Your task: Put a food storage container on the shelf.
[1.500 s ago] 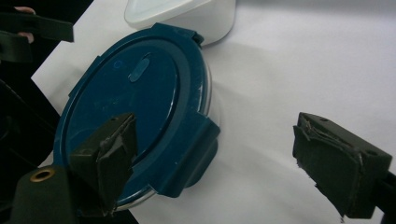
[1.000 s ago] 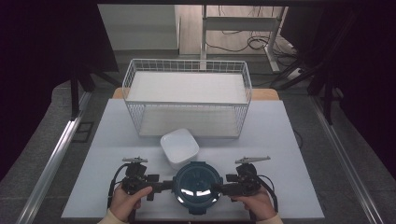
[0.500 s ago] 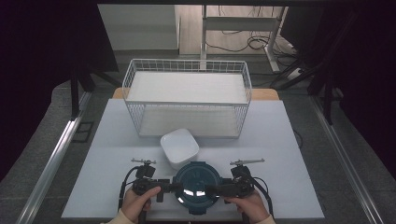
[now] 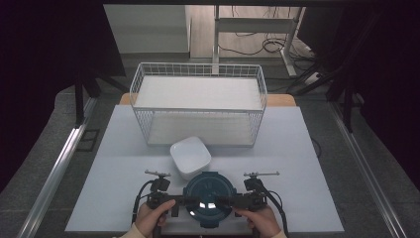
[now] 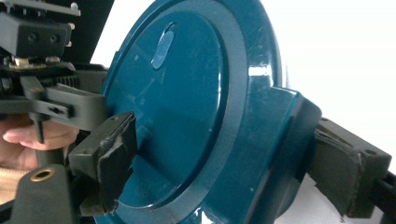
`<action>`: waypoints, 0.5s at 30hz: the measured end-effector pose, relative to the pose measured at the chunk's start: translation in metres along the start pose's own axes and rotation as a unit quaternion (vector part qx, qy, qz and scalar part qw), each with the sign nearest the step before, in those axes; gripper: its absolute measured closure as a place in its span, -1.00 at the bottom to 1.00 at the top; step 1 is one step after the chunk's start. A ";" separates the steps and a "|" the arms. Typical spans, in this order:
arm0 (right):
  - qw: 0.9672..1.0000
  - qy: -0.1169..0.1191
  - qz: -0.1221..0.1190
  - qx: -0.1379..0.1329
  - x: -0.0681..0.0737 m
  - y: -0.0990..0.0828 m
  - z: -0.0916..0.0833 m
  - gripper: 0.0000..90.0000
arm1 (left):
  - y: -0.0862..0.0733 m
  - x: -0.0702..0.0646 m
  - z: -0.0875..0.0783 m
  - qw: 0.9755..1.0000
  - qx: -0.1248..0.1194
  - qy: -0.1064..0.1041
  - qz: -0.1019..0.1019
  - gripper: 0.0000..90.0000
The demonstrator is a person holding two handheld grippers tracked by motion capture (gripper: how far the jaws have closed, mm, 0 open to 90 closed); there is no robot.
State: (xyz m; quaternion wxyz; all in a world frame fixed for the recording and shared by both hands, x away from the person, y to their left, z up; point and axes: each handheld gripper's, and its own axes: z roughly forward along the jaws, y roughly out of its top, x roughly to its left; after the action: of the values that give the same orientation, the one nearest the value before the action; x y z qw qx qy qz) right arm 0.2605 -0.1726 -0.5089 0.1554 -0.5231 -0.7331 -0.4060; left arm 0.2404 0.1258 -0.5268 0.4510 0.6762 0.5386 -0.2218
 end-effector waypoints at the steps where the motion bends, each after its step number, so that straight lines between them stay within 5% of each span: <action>1: 1.000 0.000 0.002 0.000 0.000 0.000 0.000 -0.66 | 0.000 0.000 0.000 1.000 0.000 0.000 0.000 -0.43; 5: 1.000 0.003 0.005 -0.004 -0.003 0.002 -0.008 -0.42 | -0.001 -0.001 -0.003 1.000 -0.008 0.004 0.000 -0.33; 15: 0.999 0.019 0.028 -0.024 -0.007 0.000 -0.016 -0.23 | -0.003 -0.005 -0.007 1.000 -0.022 0.008 -0.009 -0.23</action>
State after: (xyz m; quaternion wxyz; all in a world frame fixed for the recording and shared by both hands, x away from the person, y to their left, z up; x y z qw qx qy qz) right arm 0.2601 -0.1898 -0.5038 0.1683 -0.5389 -0.7052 -0.4290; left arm 0.2345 0.1294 -0.5207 0.4599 0.6628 0.5530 -0.2085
